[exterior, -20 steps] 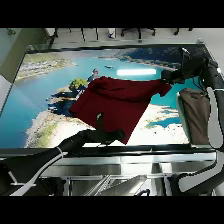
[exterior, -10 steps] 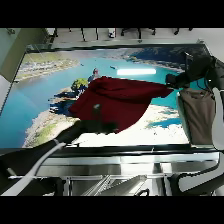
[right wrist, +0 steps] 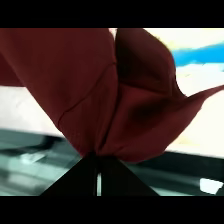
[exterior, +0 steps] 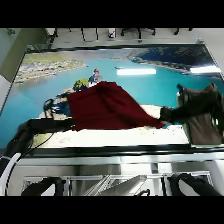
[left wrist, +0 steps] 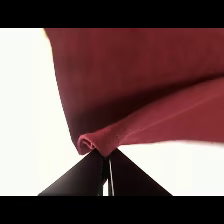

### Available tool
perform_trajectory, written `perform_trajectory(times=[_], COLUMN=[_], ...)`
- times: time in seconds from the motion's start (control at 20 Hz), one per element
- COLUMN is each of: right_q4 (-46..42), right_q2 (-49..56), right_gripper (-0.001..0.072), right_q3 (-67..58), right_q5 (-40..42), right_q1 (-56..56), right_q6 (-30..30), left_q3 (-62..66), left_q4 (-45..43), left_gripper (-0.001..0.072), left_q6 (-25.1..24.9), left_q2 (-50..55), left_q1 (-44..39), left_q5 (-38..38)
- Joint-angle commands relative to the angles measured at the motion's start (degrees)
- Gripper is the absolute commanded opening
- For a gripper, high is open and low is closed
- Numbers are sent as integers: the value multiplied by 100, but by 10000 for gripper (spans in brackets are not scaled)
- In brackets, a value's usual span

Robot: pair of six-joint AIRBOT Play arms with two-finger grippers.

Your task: Fold the shirts.

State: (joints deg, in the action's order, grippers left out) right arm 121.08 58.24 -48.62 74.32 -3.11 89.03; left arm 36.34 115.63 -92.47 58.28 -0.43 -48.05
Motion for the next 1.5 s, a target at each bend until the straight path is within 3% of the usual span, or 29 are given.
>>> perform_trajectory(times=[0.0,0.15,0.3,0.35,0.4,0.45,0.6,0.65,0.85,1.05,1.15,1.45], right_q4=[739,737,732,708,647,487,-267,-350,-299,-566,-957,-3195], right_q2=[-1469,-1547,-1384,-1309,-1255,-1211,-1132,-1132,-1134,-957,-852,-507], right_gripper=[16,18,31,191,454,554,567,604,605,602,602,603], right_q3=[1572,1775,1733,1655,1541,1362,688,535,734,863,863,863], right_q5=[-632,-743,-835,-822,-811,-769,-503,-151,726,-13,-708,-1790], right_q1=[280,291,282,280,247,166,-278,-354,175,1368,1993,3467], right_q6=[-476,-433,245,463,610,664,890,1110,1456,3062,3480,3571], left_q3=[-149,-149,-149,-149,-149,-149,-149,-149,-149,-149,-149,-149], left_q4=[-13,-13,0,0,4,2,-15,-17,-17,-15,-17,-17], left_gripper=[17,16,16,16,16,17,16,17,16,16,16,16], left_q6=[-678,-780,-804,-804,-804,-804,-813,-817,-911,-911,-911,-911], left_q2=[-393,-433,-433,-433,-433,-433,-433,-433,-433,-433,-433,-433], left_q1=[863,916,916,916,916,916,916,916,916,916,916,916], left_q5=[-356,-426,-487,-501,-527,-584,-776,-820,-979,-1054,-1102,-1202])
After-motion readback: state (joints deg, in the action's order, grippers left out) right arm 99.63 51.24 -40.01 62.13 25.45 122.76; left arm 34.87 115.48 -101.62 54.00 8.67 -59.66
